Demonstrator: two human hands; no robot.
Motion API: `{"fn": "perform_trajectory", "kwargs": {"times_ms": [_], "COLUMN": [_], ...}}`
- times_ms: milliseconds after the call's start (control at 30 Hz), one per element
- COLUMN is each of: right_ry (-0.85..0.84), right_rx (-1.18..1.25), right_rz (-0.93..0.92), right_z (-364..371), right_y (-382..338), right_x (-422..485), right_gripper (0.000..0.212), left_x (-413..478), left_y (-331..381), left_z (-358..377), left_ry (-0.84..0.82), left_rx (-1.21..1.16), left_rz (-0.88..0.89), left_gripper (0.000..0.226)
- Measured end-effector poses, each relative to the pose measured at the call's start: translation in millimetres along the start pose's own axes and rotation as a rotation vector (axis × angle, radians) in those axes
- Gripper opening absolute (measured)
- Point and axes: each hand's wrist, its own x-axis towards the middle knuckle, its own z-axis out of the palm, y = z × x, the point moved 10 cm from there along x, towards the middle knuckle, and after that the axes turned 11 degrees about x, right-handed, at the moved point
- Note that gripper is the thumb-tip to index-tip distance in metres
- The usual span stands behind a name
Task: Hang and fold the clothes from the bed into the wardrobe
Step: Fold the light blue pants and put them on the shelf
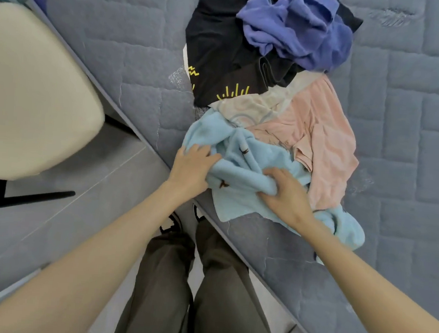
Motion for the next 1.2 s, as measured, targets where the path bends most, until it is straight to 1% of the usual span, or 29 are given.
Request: {"fn": "perform_trajectory", "kwargs": {"times_ms": [100,133,200,233,267,300,333,367,400,433,467,500,533,600,667,767,800,833,867,900,967,1000,1033,1067,1100,1133,1167,1200], "right_ry": [-0.122,-0.107,0.051,0.133,0.172,0.146,0.069,-0.024,-0.103,-0.140,-0.119,-0.061,-0.018,0.002,0.029,0.014,-0.005,-0.018,-0.015,0.002,0.030,-0.001,-0.059,-0.118,-0.156,-0.182,-0.202,-0.217], "right_rx": [0.123,0.182,0.211,0.154,0.060,-0.041,-0.124,-0.191,-0.250,-0.285,-0.283,-0.245,-0.189,-0.111,-0.019,0.218,0.289,0.359,0.425,0.486,0.611,0.679,0.730,0.738,0.678,0.565,0.422,0.272], "right_rz": [0.041,0.057,0.043,0.028,0.035,0.069,0.131,0.192,0.229,0.234,0.212,0.174,0.134,0.045,-0.062,-0.216,-0.247,-0.269,-0.283,-0.282,-0.241,-0.214,-0.195,-0.186,-0.189,-0.197,-0.204,-0.216], "right_z": [12,11,-4,-13,-17,-16,-9,0,8,14,13,7,1,-10,-25,-39,-40,-43,-50,-58,-73,-73,-69,-63,-57,-51,-45,-40], "right_y": [4,5,6,8,10,15,24,33,39,41,37,28,17,-7,-41,-104,-122,-139,-154,-166,-180,-185,-191,-195,-197,-198,-197,-198], "right_x": [-5,-4,1,5,10,16,21,25,28,30,34,37,38,34,19,-10,-15,-18,-21,-23,-24,-25,-26,-27,-28,-29,-29,-29], "right_gripper": [0.032,0.029,0.029,0.036,0.048,0.065,0.081,0.090,0.090,0.079,0.060,0.042,0.031,0.025,0.023,0.005,0.006,0.009,0.010,0.012,0.012,0.015,0.024,0.040,0.061,0.082,0.099,0.108], "left_x": [-25,-31,-35,-34,-32,-30,-30,-29,-30,-31,-33,-34,-36,-40,-40,-38,-37,-36,-39,-43,-55,-62,-69,-77,-87,-96,-105,-115], "left_y": [-16,-22,-32,-33,-33,-32,-33,-34,-34,-34,-32,-30,-29,-27,-21,-9,-7,-7,-8,-12,-26,-33,-41,-49,-58,-66,-75,-83], "left_z": [9,10,11,11,11,12,14,16,18,19,19,17,14,9,1,-39,-50,-62,-75,-88,-110,-117,-124,-129,-132,-135,-139,-145], "left_ry": [-0.001,0.001,-0.001,-0.005,-0.008,-0.011,-0.015,-0.021,-0.028,-0.032,-0.026,-0.010,0.013,0.045,0.048,0.154,0.188,0.223,0.270,0.314,0.344,0.331,0.319,0.309,0.299,0.301,0.318,0.350], "left_rx": [0.140,0.156,0.168,0.174,0.181,0.178,0.158,0.120,0.068,0.001,-0.074,-0.150,-0.222,-0.365,-0.469,-0.550,-0.538,-0.514,-0.499,-0.504,-0.536,-0.580,-0.651,-0.743,-0.833,-0.904,-0.966,-1.036], "left_rz": [-0.002,-0.023,-0.063,-0.072,-0.074,-0.078,-0.088,-0.098,-0.105,-0.108,-0.109,-0.114,-0.130,-0.178,-0.186,-0.080,-0.048,-0.014,0.014,0.015,-0.036,-0.072,-0.114,-0.160,-0.213,-0.259,-0.295,-0.321], "left_gripper": [0.050,0.047,0.046,0.047,0.048,0.049,0.050,0.051,0.053,0.054,0.054,0.052,0.051,0.052,0.067,0.096,0.102,0.100,0.089,0.074,0.048,0.039,0.032,0.029,0.032,0.036,0.039,0.037]}}
